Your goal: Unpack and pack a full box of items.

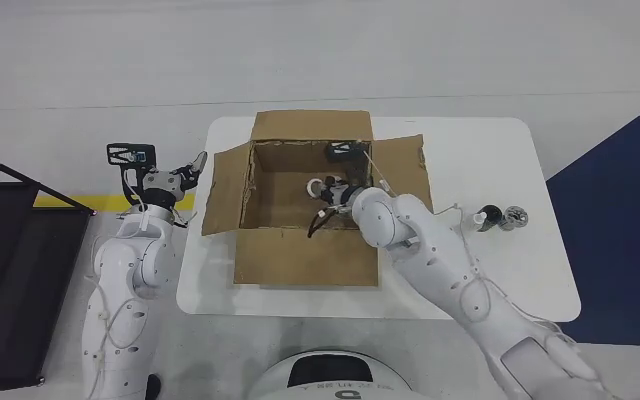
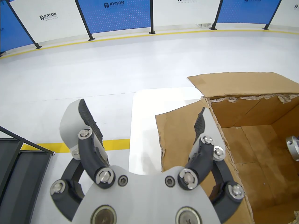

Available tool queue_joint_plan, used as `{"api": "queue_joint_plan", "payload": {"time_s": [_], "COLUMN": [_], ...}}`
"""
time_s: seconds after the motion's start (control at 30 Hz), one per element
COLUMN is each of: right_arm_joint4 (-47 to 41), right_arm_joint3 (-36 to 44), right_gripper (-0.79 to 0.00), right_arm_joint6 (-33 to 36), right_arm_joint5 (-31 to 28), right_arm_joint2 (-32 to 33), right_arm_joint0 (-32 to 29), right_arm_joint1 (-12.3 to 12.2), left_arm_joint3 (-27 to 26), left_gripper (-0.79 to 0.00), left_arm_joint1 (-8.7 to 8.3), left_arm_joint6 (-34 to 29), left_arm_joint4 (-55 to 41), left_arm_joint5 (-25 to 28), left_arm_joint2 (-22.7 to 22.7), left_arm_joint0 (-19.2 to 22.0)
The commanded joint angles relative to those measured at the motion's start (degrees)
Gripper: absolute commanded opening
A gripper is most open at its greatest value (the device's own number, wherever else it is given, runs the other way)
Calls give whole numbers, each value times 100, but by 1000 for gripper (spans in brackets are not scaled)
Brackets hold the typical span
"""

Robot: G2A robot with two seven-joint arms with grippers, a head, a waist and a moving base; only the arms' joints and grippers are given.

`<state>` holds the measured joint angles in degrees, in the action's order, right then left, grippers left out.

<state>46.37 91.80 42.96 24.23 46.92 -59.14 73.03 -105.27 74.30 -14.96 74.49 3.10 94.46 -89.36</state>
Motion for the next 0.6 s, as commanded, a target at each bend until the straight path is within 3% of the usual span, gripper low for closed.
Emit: {"api": "queue_joint_plan", "payload": {"time_s": [0.0, 0.07, 0.1, 0.33, 0.4, 0.57], "right_arm_joint4": [96, 146, 161, -149, -301, -670], "right_arm_joint3": [3, 8, 21, 756, 1339, 2941], "right_gripper": [-462, -379, -277, -345, -354, -271], "right_arm_joint6": [2, 21, 36, 96, 97, 74], "right_arm_joint5": [80, 123, 133, -70, -191, -555], "right_arm_joint2": [-17, -11, 0, 460, 901, 2459], "right_arm_joint0": [5, 11, 8, -311, -593, -1766], "right_arm_joint1": [15, 27, 31, -30, -115, -363], "left_arm_joint3": [0, 0, 0, 0, 0, 0], "left_gripper": [0, 0, 0, 0, 0, 0], "left_arm_joint1": [0, 0, 0, 0, 0, 0], "left_arm_joint6": [0, 0, 0, 0, 0, 0], "left_arm_joint4": [0, 0, 0, 0, 0, 0], "left_arm_joint5": [0, 0, 0, 0, 0, 0], "left_arm_joint2": [0, 0, 0, 0, 0, 0], "left_arm_joint0": [0, 0, 0, 0, 0, 0]}}
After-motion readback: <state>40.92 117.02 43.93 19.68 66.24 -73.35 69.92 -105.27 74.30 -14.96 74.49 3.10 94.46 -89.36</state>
